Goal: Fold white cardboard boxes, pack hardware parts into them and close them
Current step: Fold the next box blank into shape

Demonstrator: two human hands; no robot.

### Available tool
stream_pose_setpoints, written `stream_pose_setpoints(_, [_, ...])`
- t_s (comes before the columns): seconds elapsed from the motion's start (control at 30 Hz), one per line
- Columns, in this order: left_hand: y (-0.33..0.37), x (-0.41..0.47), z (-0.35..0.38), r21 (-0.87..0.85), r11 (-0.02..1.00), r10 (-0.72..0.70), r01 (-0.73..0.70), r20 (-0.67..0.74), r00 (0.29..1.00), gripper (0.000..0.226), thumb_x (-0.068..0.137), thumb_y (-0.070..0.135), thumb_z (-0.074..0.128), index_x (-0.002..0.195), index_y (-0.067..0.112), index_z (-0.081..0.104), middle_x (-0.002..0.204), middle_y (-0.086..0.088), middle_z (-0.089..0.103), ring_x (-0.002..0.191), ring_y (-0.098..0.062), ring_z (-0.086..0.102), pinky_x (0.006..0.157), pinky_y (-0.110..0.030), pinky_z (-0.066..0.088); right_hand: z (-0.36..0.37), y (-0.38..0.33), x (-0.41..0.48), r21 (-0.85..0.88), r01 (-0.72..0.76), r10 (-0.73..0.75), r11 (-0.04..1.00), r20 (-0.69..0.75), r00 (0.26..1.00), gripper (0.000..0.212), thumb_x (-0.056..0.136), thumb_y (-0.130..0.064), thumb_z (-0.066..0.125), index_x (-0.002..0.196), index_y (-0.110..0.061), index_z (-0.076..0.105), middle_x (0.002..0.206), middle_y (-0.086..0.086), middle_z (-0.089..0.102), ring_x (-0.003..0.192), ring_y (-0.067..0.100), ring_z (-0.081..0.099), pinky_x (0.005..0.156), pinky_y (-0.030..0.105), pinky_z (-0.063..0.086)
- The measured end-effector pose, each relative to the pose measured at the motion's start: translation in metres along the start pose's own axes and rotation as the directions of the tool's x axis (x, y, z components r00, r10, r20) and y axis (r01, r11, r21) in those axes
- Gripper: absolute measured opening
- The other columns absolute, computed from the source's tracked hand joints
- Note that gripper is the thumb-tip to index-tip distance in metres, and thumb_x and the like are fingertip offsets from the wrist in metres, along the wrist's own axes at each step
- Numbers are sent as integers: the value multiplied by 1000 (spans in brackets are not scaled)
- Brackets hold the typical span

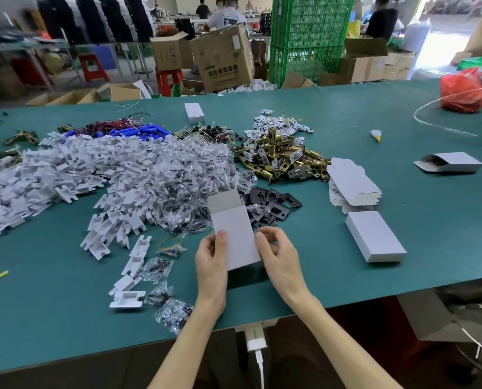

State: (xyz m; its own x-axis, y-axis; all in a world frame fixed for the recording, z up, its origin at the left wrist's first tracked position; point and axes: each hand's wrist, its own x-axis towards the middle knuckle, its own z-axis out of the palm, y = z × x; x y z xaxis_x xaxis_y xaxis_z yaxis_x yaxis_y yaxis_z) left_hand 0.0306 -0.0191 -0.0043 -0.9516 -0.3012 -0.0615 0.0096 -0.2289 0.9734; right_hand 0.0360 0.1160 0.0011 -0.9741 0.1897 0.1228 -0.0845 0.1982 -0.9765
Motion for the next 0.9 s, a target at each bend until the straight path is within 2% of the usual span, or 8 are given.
stream_pose_setpoints(0.13, [-2,0,0,26,1000,3,-4,39,999,43,92,52,62,104,11,68,90,-1,76,79,-11,70,63,-25,56,-7,-7,37,-157,69,-79,985,-62,995,15,98,-22,65,112,-18,62,109,3,59,86,4,57,77,10,45])
stream_pose_setpoints(0.27, [-1,0,1,60,998,9,-13,65,998,44,93,51,60,105,10,68,100,-12,74,83,-16,68,67,-31,55,-22,-25,97,-262,84,-111,962,-93,989,33,96,-16,66,126,-8,53,119,5,45,92,10,55,82,4,43])
stream_pose_setpoints(0.4, [-2,-1,2,90,996,9,-16,80,997,42,94,52,61,103,12,68,95,-9,74,81,-15,67,67,-32,54,-39,-40,163,-429,51,-119,902,-132,984,56,97,-21,65,145,-4,40,136,12,42,123,23,44,113,36,38])
stream_pose_setpoints(0.5, [-3,0,2,99,995,8,-16,77,997,37,96,50,60,102,15,69,95,-10,73,80,-15,66,67,-32,53,-47,-48,203,-532,44,-132,846,-129,983,69,98,-21,65,155,-4,30,147,15,40,137,30,33,119,42,28])
stream_pose_setpoints(0.6, [-3,0,2,100,995,14,-21,77,997,37,97,49,60,102,14,69,95,-11,72,80,-15,66,65,-31,53,-50,-45,228,-647,19,-87,762,-74,993,75,99,-25,64,158,-3,23,162,18,26,151,33,18,125,47,18])
stream_pose_setpoints(0.67, [-2,0,2,100,995,12,-20,76,997,38,96,50,60,101,13,68,94,-10,73,79,-14,65,64,-28,52,-52,-42,238,-729,-12,-36,685,-50,998,67,100,-29,62,152,1,32,162,22,26,150,38,19,123,48,20])
stream_pose_setpoints(0.8, [-3,0,3,115,993,18,-25,69,997,39,94,53,60,99,15,69,84,5,71,74,-7,62,61,-22,49,-56,-37,243,-851,-3,-100,526,-66,993,41,102,-23,58,130,5,49,141,24,41,126,41,44,103,50,44])
stream_pose_setpoints(0.9, [-3,0,2,118,993,9,-17,72,997,39,94,54,60,101,16,69,91,-5,73,79,-13,65,65,-30,51,-55,-40,240,-894,32,-135,447,-32,990,43,96,-24,64,124,5,51,132,24,46,119,39,48,98,47,47])
